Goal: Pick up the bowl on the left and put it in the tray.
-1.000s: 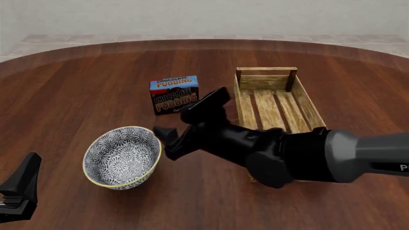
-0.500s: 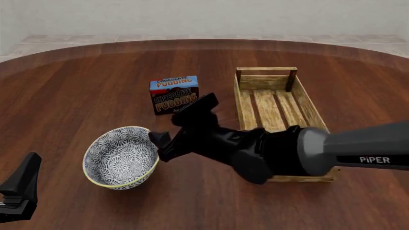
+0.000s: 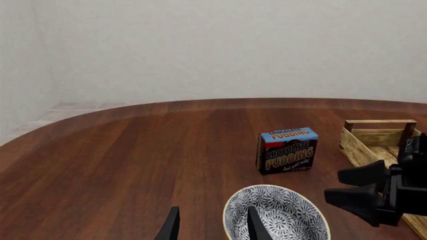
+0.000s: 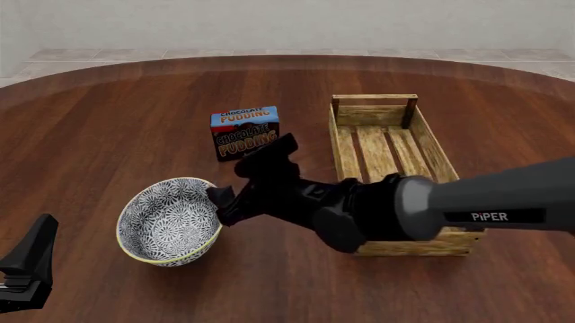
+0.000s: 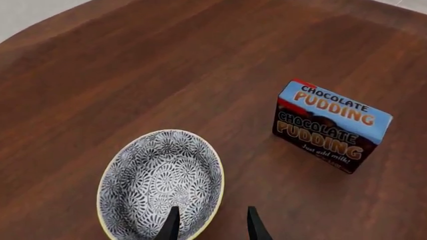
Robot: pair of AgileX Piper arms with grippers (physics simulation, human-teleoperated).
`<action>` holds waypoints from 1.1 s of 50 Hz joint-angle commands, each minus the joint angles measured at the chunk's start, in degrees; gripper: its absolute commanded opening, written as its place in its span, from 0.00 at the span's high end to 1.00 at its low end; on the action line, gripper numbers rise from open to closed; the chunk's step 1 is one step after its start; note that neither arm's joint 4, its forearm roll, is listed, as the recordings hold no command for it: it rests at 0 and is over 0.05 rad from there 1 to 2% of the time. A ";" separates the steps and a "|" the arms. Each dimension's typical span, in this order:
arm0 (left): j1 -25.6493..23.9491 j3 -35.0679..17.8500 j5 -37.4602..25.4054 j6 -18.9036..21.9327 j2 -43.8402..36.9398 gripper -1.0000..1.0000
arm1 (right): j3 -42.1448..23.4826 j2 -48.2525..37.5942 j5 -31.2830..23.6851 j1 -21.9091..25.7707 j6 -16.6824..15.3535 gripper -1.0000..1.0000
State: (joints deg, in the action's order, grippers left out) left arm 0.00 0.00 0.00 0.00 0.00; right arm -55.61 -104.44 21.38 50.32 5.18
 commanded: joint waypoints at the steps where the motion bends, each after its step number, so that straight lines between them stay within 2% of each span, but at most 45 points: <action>1: 0.00 0.00 0.00 0.00 0.00 0.00 | -1.20 -0.95 -0.68 -0.04 0.29 0.00; 55: 0.00 0.00 0.00 0.00 0.00 0.00 | -7.78 -8.26 -4.53 -1.04 1.31 0.00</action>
State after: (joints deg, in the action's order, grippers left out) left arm 0.00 0.00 0.00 0.00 0.00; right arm -62.16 -111.92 17.76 49.30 6.24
